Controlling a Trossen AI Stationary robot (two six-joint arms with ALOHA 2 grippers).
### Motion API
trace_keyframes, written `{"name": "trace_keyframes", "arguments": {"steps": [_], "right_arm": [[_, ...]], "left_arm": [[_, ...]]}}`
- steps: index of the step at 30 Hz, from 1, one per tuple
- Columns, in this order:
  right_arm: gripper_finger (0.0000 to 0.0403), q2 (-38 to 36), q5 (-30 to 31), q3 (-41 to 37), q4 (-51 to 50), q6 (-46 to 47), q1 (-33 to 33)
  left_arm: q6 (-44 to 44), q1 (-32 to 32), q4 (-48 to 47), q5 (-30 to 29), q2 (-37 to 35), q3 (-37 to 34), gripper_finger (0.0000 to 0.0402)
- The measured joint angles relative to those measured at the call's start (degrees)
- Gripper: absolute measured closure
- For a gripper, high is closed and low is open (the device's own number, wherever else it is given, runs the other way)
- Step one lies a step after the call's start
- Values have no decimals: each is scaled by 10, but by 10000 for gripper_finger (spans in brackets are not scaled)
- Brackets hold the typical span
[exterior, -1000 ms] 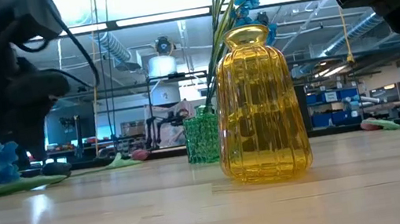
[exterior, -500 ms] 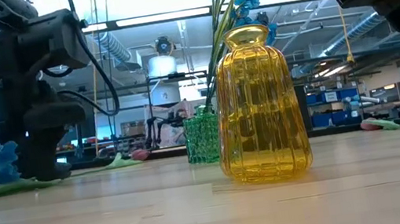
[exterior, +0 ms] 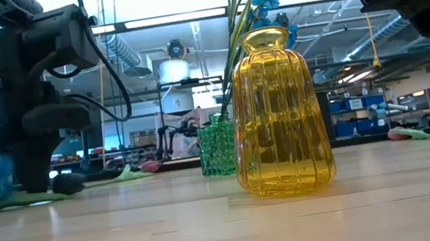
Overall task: Sort flowers into vase by color
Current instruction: Put the left black tulip into the transparent vase
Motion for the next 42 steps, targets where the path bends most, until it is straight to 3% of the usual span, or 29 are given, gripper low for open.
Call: {"name": "trace_keyframes", "arguments": {"steps": [21,33,42], "right_arm": [[115,0,12,0,4,-6,0],[115,0,12,0,6,-17,0],[115,0,12,0,9,-23,0]], "left_arm": [[68,69,-22,-94,0,191,395],[84,93,-20,-70,-44,216,396],[156,147,39,-150,-132,216,396]]}}
